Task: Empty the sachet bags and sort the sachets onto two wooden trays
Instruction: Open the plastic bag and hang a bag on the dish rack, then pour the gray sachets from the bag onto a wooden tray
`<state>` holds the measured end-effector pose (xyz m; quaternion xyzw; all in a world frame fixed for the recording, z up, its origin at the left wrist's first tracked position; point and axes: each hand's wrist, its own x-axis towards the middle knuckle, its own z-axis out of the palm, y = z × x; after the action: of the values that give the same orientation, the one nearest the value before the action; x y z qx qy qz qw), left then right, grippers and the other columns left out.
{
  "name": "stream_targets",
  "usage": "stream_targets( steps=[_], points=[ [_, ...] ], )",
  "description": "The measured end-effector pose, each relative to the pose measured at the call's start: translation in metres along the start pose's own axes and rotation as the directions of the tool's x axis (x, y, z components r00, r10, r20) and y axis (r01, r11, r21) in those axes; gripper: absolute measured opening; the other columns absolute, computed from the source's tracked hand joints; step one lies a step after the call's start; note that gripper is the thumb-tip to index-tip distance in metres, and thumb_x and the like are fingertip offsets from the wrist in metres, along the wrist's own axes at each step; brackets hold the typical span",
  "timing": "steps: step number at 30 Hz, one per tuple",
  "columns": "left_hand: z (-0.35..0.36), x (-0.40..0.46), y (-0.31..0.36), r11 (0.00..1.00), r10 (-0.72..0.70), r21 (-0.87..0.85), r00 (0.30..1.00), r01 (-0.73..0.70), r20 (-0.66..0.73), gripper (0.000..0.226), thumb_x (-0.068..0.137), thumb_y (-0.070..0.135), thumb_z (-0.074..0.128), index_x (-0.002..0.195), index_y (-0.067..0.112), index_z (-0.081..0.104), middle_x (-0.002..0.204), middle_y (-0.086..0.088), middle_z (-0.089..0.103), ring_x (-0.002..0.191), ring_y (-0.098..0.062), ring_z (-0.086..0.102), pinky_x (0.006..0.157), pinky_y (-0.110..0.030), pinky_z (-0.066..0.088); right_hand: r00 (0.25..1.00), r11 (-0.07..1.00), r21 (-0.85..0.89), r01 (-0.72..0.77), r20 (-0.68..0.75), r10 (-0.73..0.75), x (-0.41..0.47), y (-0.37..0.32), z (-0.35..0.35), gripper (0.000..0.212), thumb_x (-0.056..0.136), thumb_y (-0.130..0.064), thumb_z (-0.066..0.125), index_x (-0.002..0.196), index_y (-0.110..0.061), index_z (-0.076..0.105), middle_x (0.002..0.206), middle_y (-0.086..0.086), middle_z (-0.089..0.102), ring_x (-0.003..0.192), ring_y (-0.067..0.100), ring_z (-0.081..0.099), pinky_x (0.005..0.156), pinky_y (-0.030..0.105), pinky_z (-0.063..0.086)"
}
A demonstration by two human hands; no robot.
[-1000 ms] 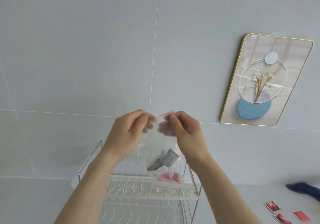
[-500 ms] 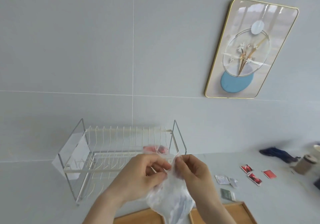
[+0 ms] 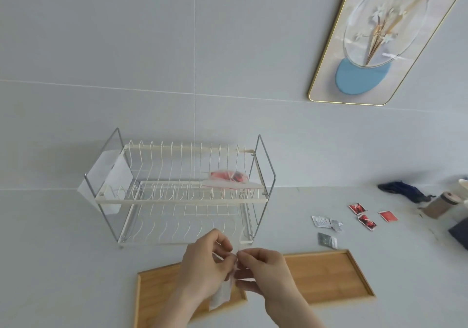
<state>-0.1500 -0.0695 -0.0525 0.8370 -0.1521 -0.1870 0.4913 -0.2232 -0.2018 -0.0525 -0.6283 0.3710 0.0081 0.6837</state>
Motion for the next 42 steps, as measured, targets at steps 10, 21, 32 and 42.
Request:
stream_targets(
  steps=[10,21,32,42],
  points=[
    [-0.020,-0.014,-0.042,0.994,-0.057,0.074,0.969,0.077,-0.241,0.033,0.079,0.006,0.067,0.066,0.024,0.043,0.055,-0.002,0.060,0.051,-0.016,0.054,0.051,-0.026,0.044,0.972,0.958,-0.281,0.053,-0.207,-0.114,0.003,0.021,-0.014,0.015,0.095,-0.010,0.059,0.084,-0.007,0.069,0.077,0.009,0.072,0.058,0.014,0.071,0.052,0.028,0.055],
    [-0.020,-0.005,-0.068,0.987,0.151,0.063,0.985,-0.146,-0.086,0.083,0.078,-0.013,0.061,0.125,0.053,0.045,0.126,0.024,0.059,0.121,0.002,0.056,0.109,-0.037,0.047,0.960,0.936,-0.230,0.265,0.154,-0.234,-0.005,-0.030,-0.023,0.013,0.099,0.000,0.046,0.088,-0.004,0.051,0.090,0.015,0.079,0.083,0.027,0.075,0.074,0.037,0.063],
    [0.011,0.004,-0.028,0.960,0.278,-0.046,0.945,-0.274,0.171,0.054,0.062,0.034,0.093,0.110,0.029,0.067,0.101,0.017,0.077,0.089,-0.005,0.073,0.082,-0.030,0.060,0.874,0.912,0.242,0.332,0.284,-0.393,0.000,-0.085,-0.056,0.026,0.100,-0.027,0.054,0.095,-0.002,0.059,0.094,0.027,0.071,0.081,0.037,0.068,0.068,0.041,0.054],
    [0.037,0.000,-0.038,0.892,-0.071,-0.448,0.997,0.062,-0.002,0.035,0.070,0.027,0.089,0.100,0.021,0.071,0.092,0.003,0.080,0.083,-0.007,0.075,0.069,-0.016,0.055,0.945,0.982,0.172,0.077,0.303,-0.127,0.018,0.050,-0.020,0.068,0.066,-0.040,0.092,0.119,-0.004,0.067,0.115,0.016,0.077,0.114,0.032,0.071,0.103,0.057,0.052]
  ],
)
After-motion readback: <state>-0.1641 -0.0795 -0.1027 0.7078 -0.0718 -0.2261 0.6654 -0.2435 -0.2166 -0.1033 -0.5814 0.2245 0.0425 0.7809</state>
